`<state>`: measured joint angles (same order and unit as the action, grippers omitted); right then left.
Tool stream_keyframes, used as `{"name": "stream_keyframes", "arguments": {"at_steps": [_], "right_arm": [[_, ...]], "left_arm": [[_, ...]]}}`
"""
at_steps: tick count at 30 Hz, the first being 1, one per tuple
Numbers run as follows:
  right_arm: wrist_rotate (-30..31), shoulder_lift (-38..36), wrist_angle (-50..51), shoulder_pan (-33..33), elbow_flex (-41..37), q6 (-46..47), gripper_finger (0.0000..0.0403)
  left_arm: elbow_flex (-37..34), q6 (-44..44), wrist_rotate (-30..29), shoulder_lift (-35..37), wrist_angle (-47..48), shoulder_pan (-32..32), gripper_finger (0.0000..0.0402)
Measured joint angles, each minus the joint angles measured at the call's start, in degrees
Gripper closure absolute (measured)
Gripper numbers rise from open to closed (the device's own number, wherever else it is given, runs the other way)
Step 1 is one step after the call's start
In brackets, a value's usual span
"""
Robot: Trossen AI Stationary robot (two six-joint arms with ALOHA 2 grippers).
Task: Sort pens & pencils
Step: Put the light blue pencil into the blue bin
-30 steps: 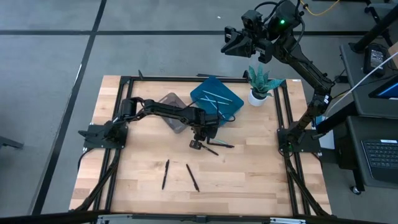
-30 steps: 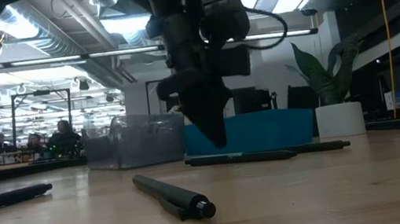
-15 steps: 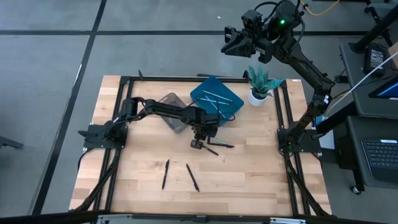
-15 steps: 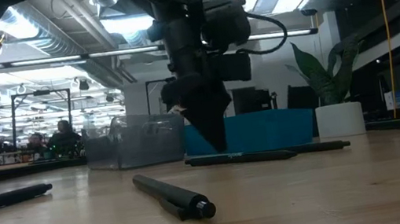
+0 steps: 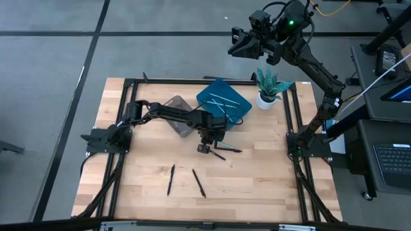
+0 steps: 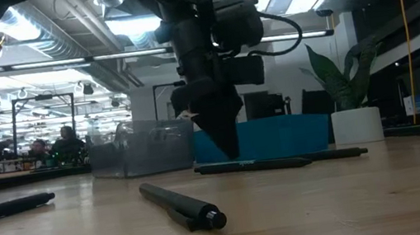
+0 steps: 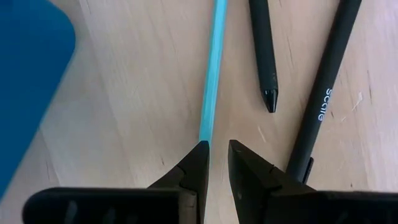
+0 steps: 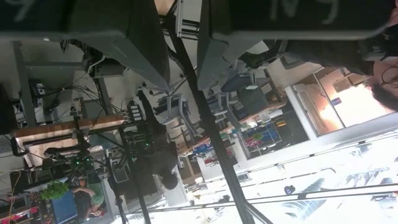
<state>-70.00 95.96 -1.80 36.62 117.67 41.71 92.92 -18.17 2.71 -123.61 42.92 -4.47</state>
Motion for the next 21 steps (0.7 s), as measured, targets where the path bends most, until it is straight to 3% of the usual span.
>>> {"name": "stream_keyframes", "arguments": {"at_steps": [21], "right_arm": [[0.5,0.0,0.0,0.0,0.0,0.0,0.032]], "left_arm": [[-2.9,3.1,1.8,-0.6,-3.0,-1.2,0.0347]]}}
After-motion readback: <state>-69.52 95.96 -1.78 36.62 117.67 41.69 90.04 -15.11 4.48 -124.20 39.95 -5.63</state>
